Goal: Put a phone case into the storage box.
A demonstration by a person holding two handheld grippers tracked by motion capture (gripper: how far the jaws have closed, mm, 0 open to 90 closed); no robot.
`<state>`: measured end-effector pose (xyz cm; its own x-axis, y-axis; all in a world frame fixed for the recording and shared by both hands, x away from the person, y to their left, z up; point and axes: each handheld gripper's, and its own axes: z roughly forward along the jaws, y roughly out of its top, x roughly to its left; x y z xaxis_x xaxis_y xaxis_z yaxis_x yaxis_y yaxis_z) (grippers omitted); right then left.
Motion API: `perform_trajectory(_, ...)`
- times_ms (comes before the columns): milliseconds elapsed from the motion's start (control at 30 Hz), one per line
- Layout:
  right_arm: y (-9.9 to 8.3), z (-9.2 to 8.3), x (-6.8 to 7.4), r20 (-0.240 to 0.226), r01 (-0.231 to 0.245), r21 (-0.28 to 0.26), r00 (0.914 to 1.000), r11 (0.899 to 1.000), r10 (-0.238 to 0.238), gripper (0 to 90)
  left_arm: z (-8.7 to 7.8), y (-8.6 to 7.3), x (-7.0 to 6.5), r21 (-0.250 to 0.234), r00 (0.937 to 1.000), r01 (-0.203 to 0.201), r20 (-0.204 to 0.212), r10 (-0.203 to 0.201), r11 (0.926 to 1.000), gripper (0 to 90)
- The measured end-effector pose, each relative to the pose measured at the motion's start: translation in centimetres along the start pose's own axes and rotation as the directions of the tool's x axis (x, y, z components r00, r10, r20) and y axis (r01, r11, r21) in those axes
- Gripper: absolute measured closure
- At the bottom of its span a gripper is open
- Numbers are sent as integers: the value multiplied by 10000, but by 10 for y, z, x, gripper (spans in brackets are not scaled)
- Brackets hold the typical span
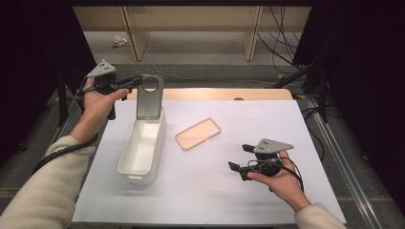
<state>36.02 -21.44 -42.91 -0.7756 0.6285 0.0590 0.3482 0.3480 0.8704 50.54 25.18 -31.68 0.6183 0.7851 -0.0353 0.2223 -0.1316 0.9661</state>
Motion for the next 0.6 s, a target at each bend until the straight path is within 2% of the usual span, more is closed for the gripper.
perform_trajectory(233, 0, 0, 0, 8, -13, -13, 10000, 10000, 13, 170, 4, -5, 4, 44, 9999, 146, -68, -145, 9999, 816)
perform_trajectory(600, 0, 0, 0, -11, 6, 12, 10000, 10000, -6, 171, 11, -7, 7, 113, 9998, 98, -156, -96, 9999, 816)
